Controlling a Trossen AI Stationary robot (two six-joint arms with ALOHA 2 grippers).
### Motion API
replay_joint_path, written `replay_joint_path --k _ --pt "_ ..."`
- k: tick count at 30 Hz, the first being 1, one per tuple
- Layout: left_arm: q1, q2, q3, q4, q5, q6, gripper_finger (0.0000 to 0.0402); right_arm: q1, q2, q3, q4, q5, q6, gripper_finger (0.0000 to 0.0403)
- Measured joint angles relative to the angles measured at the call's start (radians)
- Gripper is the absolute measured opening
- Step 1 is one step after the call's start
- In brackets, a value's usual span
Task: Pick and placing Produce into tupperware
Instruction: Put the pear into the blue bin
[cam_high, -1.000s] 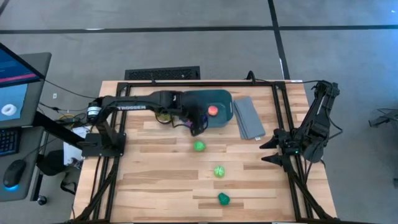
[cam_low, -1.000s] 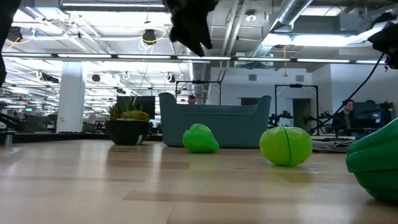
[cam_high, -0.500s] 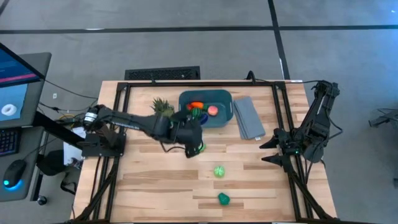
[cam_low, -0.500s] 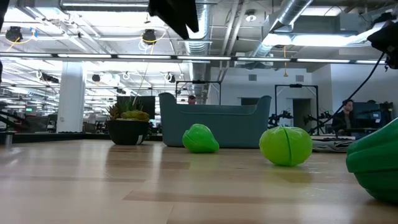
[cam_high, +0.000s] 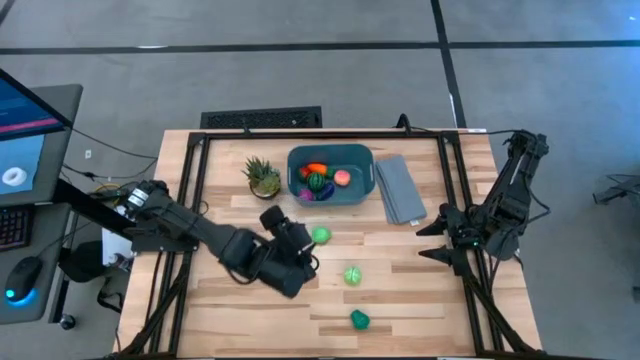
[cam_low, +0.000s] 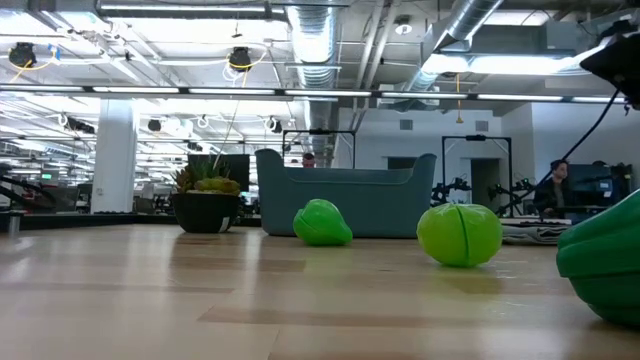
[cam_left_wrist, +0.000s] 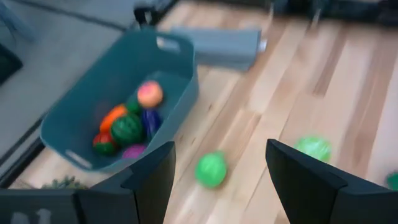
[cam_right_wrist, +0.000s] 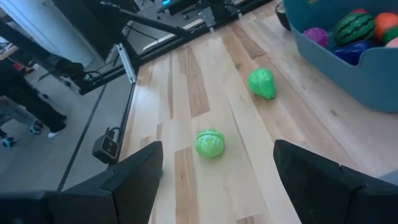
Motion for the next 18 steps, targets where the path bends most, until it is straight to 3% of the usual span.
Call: replay_joint_path --k 5,10,14,18 --pt "-0.032 0.0 0.0 0.154 -0.134 0.053 0.0241 -0.032 -0.001 0.0 0.012 -0.003 -0.025 0.0329" --pt "-0.022 0.0 0.0 0.323 -0.155 0.232 0.0241 -0.058 -0.001 0.0 0.016 -0.004 -0.026 0.0329" --pt "0.006 0.0 0.0 0.468 -0.086 0.398 0.0241 -0.089 -0.001 0.0 0.038 -0.004 -0.025 0.0329" --pt "0.043 0.0 0.0 0.634 0.047 0.569 0.0241 -0.124 -0.001 0.0 0.067 -0.004 -0.025 0.0329"
